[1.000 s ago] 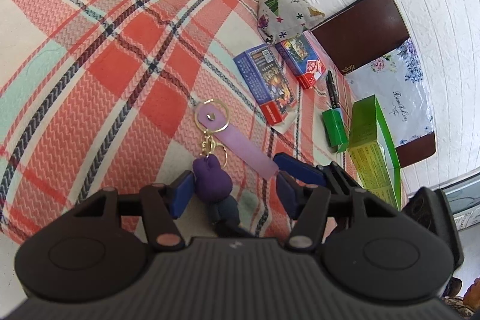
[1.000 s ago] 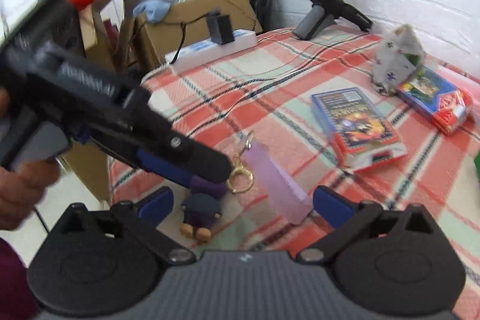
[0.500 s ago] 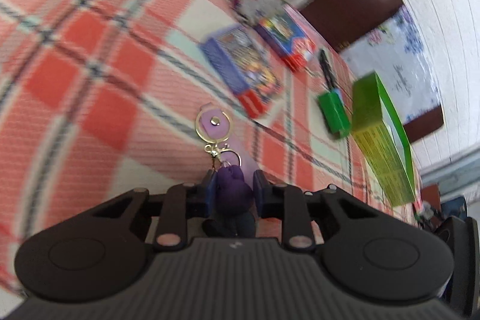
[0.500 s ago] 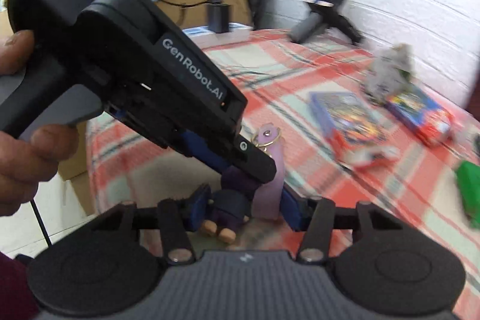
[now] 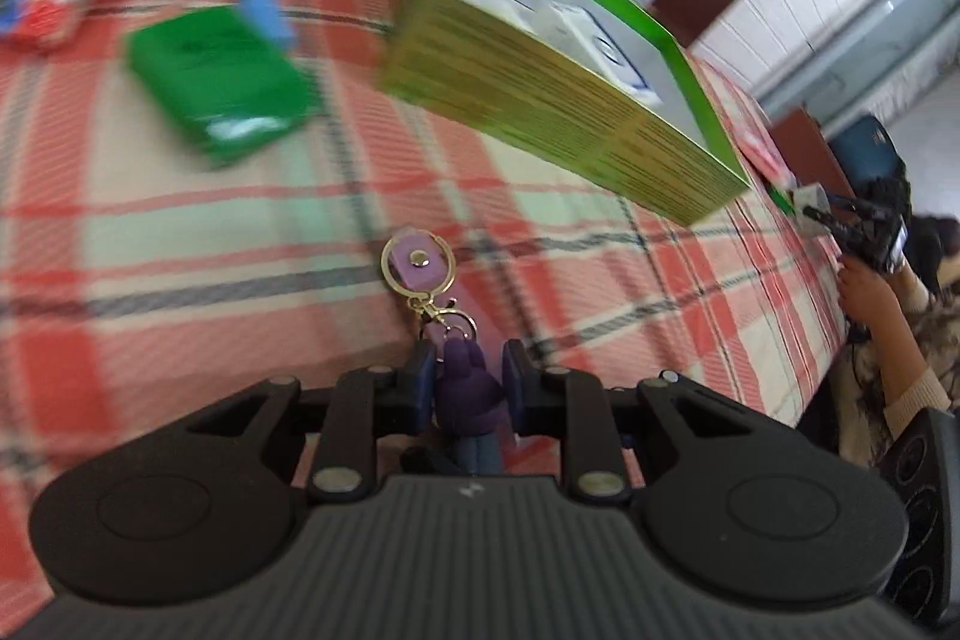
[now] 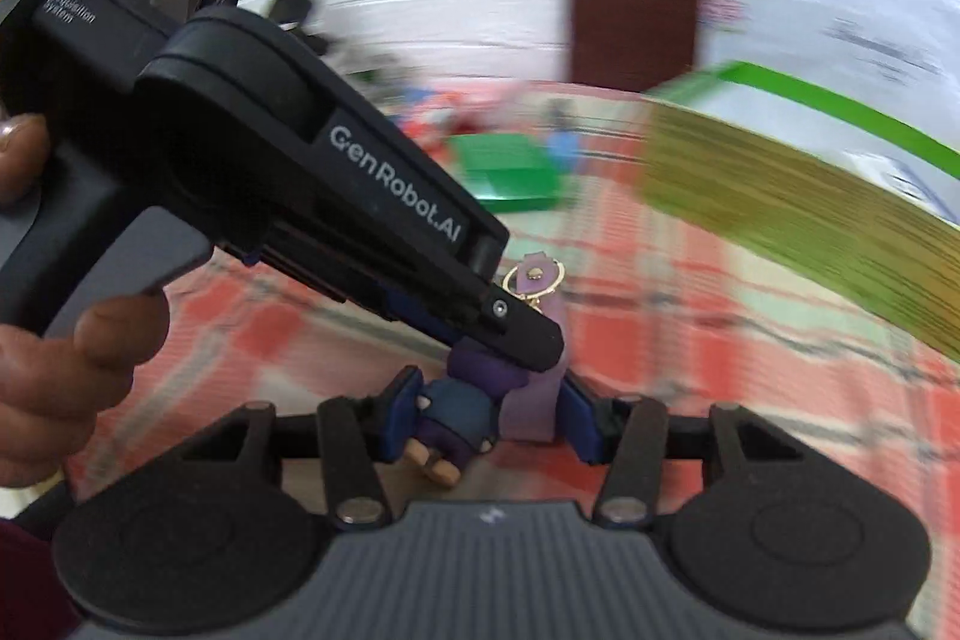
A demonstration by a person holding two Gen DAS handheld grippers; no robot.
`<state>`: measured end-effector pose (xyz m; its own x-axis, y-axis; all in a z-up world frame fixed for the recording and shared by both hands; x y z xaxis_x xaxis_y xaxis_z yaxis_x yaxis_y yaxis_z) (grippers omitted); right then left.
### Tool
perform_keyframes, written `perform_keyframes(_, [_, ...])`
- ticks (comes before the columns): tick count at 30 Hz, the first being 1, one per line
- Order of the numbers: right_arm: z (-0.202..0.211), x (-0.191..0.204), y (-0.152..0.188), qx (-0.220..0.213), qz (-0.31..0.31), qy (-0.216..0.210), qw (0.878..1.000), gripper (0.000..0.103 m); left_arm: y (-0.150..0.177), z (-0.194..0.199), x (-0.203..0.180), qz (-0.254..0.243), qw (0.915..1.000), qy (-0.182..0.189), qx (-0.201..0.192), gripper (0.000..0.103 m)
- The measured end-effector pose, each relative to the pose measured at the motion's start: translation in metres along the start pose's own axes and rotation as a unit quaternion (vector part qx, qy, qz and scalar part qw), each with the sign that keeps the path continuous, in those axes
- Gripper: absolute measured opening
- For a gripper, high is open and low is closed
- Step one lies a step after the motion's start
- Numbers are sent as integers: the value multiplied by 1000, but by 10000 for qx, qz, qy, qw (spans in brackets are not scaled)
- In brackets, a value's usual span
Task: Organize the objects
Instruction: 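Lower the keychain into the green box and open the left gripper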
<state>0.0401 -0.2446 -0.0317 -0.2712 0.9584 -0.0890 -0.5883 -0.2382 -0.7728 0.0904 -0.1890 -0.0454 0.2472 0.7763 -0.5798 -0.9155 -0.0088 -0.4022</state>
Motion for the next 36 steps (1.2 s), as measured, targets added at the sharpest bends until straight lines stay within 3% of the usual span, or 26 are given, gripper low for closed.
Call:
perform_keyframes(5, [13,-38,1,-252,-334,519,9978,45,-11,-16,-44,-311,9992,234,-11,23])
perform_keyframes(11, [25,-78,-50,-1079,15,1252,9862,45,-66,0,-95,-745,9944,476,-581,24])
perform_keyframes(15, [5,-113,-90,-1402,86,1486,9789,44,-112,-8,-116,-925,9897,349,-1034,24])
perform_keyframes(18, [-27,-133,-108,-1341,11,1530,9791,44,-138,-23,-109,-861,9894,133,-1165,24])
perform_keyframes(20, [-40,-143,-102,-1175,0,1552,9809,46,-149,-37,-97,-786,9895,-165,-1199,28])
perform_keyframes(21, [-51,-145,-99,-1018,-16,1535,9829,54,-152,-43,-89,-743,9893,-379,-1199,34])
perform_keyframes(23, [-58,-147,-91,-933,-201,1603,9824,56,-153,-48,-72,-599,9887,-685,-1193,34])
perform_keyframes(28, [-27,-136,-78,-1220,-780,1630,9759,55,-136,-26,-47,-306,9894,-673,-1249,34])
perform_keyframes(32, [-7,-120,-60,-1448,-882,1662,9714,55,-115,-7,-42,-700,9819,-766,-1586,34])
perform_keyframes(36, [-3,-110,-50,-1302,-961,1574,9742,55,-104,11,-48,-1070,9709,-1022,-1884,34])
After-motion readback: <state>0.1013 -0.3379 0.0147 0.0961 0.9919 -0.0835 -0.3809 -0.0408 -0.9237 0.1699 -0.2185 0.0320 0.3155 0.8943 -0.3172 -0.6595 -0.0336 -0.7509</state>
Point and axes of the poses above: each gripper's, at about its wrist camera, not at the fingertips, and z roughly against the way its jaws point, x to its left, y to its underside, the point moved 8 cm from there along -z, roughly the way its jaws point, and after that the axes turned 11 degrees about z, right-handed, at the moved point
